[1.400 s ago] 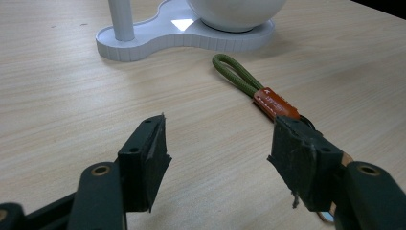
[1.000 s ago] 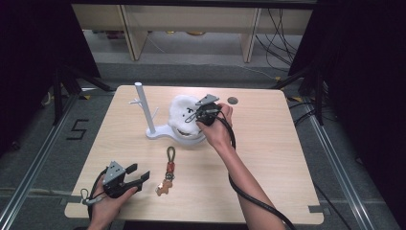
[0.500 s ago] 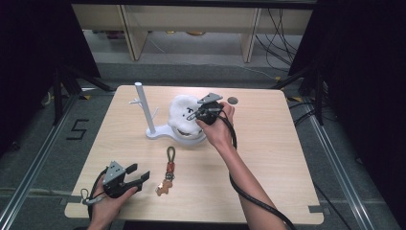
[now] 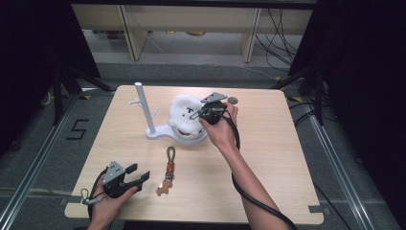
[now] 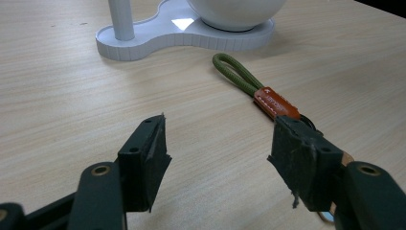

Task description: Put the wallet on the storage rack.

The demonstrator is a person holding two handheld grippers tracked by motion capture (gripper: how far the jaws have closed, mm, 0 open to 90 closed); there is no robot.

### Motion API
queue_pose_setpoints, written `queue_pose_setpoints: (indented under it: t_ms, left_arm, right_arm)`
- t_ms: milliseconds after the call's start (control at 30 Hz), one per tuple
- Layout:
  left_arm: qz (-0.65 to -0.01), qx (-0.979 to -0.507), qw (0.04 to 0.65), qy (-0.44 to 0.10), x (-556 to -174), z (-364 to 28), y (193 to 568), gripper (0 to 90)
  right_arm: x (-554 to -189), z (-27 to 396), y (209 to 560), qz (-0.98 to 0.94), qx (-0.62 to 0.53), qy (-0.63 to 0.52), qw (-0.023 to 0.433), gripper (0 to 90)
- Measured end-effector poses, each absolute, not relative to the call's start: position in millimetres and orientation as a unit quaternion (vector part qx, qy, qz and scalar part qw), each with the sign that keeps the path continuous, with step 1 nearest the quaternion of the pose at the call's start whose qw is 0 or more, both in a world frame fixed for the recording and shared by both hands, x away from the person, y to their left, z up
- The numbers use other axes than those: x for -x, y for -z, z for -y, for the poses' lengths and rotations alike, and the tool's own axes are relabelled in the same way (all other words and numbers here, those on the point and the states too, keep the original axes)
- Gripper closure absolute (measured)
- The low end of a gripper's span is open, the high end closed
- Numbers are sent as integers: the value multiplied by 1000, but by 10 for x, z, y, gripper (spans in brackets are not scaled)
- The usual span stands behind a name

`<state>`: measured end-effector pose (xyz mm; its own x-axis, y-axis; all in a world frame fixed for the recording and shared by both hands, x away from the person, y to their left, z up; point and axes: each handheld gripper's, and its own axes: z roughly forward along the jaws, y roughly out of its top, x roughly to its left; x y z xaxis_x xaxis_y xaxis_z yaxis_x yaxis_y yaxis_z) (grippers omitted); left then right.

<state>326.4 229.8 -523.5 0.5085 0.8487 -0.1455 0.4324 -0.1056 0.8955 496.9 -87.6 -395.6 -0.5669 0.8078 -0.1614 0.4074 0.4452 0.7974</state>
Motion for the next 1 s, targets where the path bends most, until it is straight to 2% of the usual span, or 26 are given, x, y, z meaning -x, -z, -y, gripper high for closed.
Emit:
queue_pose_setpoints:
  t_ms: [267, 633, 1000]
  left_arm:
    - [-449, -714, 494, -211, -3264, -2295, 5235, 363]
    - [-454, -715, 489, -208, -3273, -2292, 5233, 347]
    - [-444, -722, 492, -200, -3280, -2205, 5078, 342]
  right_arm:
    - [-4871, 959, 3923, -801, -388, -369, 267, 578]
    - [-4634, 1169, 4060, -808, -399, -367, 230, 555]
    - [-4257, 1505, 4291, -823, -433, -328, 164, 527]
